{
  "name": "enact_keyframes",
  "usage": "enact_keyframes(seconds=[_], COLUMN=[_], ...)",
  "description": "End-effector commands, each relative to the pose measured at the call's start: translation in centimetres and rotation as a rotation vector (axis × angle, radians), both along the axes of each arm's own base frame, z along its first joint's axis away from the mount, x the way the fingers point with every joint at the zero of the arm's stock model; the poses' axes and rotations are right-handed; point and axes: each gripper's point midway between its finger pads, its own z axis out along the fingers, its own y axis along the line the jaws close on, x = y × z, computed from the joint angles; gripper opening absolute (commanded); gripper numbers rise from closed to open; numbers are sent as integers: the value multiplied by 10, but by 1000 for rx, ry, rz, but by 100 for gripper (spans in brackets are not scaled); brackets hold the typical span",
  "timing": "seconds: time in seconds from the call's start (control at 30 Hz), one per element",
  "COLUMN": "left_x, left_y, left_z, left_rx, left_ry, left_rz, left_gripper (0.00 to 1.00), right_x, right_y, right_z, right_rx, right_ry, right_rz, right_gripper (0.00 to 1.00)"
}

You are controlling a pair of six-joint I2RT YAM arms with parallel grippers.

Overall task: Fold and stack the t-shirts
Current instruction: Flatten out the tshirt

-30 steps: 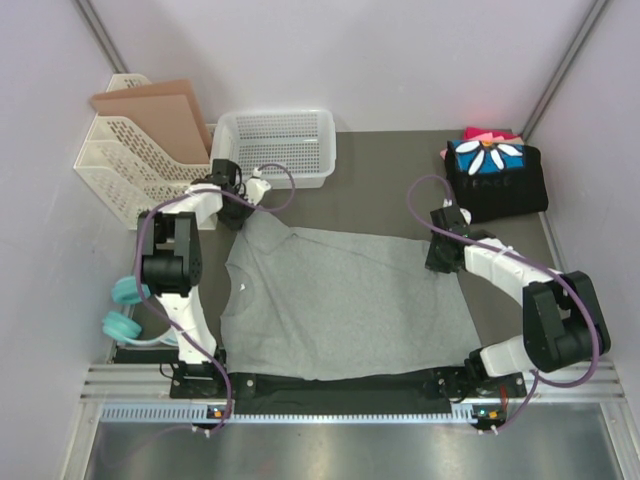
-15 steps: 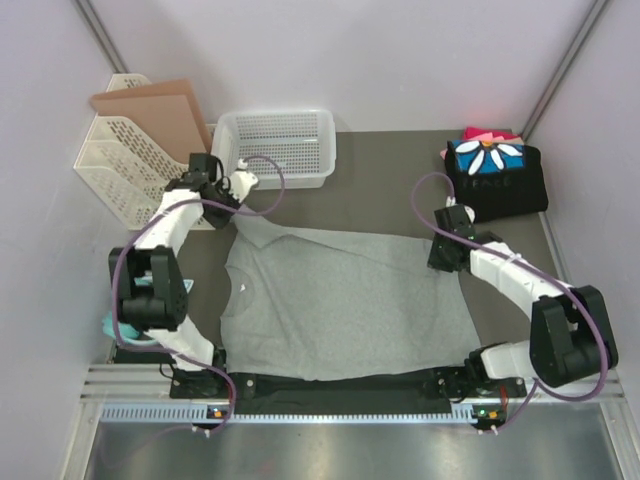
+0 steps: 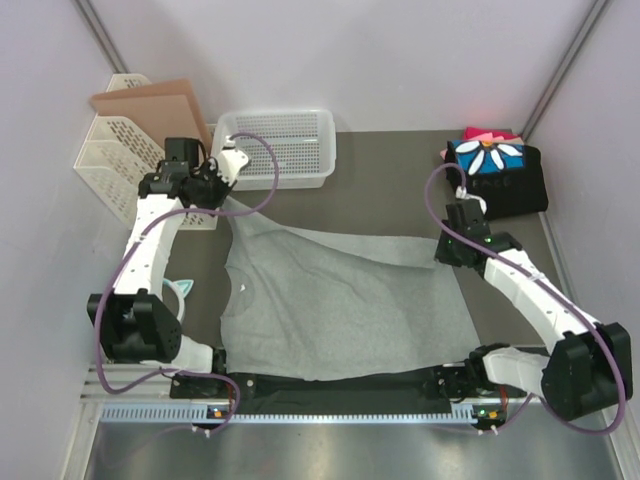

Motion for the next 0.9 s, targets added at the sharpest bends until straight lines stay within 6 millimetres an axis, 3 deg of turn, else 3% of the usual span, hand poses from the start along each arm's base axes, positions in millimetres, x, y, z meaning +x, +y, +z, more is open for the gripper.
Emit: enact_keyframes(seconds=[0.0,0.17,0.2,0.27,0.3,0.33,0.37,0.47,0.53,0.57,0.67,0.87], left_x=[-16,-20,-22,-26,-30,-31,-40,-62,-82,-100,-142,-227], left_y=[-5,3,3,5,4,4,4,3,3,3,4,6], left_z=[11,35,44,75,90,123,138,205,240,258,287,306], left_rx=[-39,-23,-21,-25,-31,-40,-44,-72,-97,-107,-118,-92], left_ry=[7,-18,-30,-84,-111,-187,-205,-361,-461,-523,-625,-741], left_rz=[-3,57,59,78,74,76,78,98,108,109,114,89], left_gripper=[0,0,0,0,0,0,0,0,0,0,0,0], right_x=[12,14,16,12,10,8,5,-11,-31,-41,-83,-166], right_y=[-6,-13,-13,-11,-11,-9,-8,-10,-15,-17,-25,-40], right_z=[50,93,111,129,150,160,172,242,278,302,348,389], right_rx=[-7,-12,1,20,44,60,73,114,134,154,188,224], right_ry=[-118,-202,-243,-277,-329,-351,-380,-546,-649,-713,-862,-1040], right_rz=[-18,-53,-57,-50,-49,-36,-26,2,18,24,55,122], right_gripper=[0,0,0,0,0,0,0,0,0,0,0,0])
